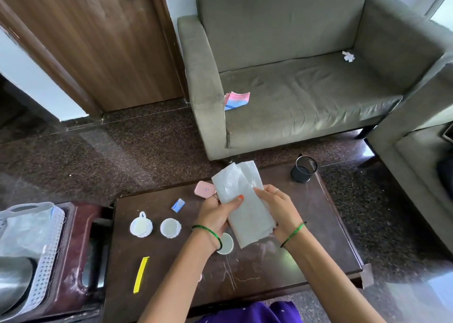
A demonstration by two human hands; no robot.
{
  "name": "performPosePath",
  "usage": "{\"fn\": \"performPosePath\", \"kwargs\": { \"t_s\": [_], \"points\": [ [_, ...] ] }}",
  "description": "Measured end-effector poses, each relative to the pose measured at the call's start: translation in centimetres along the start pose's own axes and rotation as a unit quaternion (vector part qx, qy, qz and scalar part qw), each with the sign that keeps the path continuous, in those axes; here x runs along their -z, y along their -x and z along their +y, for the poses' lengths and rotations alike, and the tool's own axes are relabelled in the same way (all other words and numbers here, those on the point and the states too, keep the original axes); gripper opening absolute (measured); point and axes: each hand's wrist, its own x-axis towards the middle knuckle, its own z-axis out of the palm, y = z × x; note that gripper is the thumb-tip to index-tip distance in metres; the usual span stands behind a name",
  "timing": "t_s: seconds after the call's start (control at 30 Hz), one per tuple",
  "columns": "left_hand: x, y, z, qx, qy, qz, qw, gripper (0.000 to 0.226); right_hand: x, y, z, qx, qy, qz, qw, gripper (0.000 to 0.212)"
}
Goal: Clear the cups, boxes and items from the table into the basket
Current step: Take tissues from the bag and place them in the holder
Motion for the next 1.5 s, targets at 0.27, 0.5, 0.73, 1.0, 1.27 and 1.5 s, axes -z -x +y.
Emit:
{"fn": "performPosePath", "kwargs": {
  "t_s": [0.27, 0.5, 0.73, 1.0, 1.27, 1.5],
  "points": [
    [-0.2, 1.3, -0.4, -0.003, -0.005, -0.043, 0.999, 0.013, 0.5, 2.2, 0.5, 0.015, -0.015, 0.012, 1.0, 0.015],
    [1.0, 2.6, -1.0, -0.001, -0.034, -0.065, 0.997, 0.018, 0.7, 4.6, 1.9, 0.0, 0.003, -0.09, 0.996, 0.034],
    [2.5, 3.9, -0.9, 0.017, -0.037, -0.112, 0.993, 0.027, 0.9, 5.5, 3.5, -0.036, 0.015, -0.136, 0.99, 0.038],
    [3.9, 3.7, -0.5, 0.03, -0.043, -0.13, 0.99, 0.026, 0.0, 5.3, 3.8, -0.01, 0.032, -0.118, 0.992, 0.049],
    [4.1, 2.0, 0.1, 0.029, -0.08, -0.12, 0.989, 0.02, -0.6, 4.5, 2.9, 0.007, 0.082, -0.087, 0.993, 0.033],
    [2.7, 0.1, 0.1, 0.027, -0.026, -0.086, 0.996, 0.017, 0.5, 3.4, 1.6, -0.051, 0.015, -0.159, 0.986, 0.041]
  ]
}}
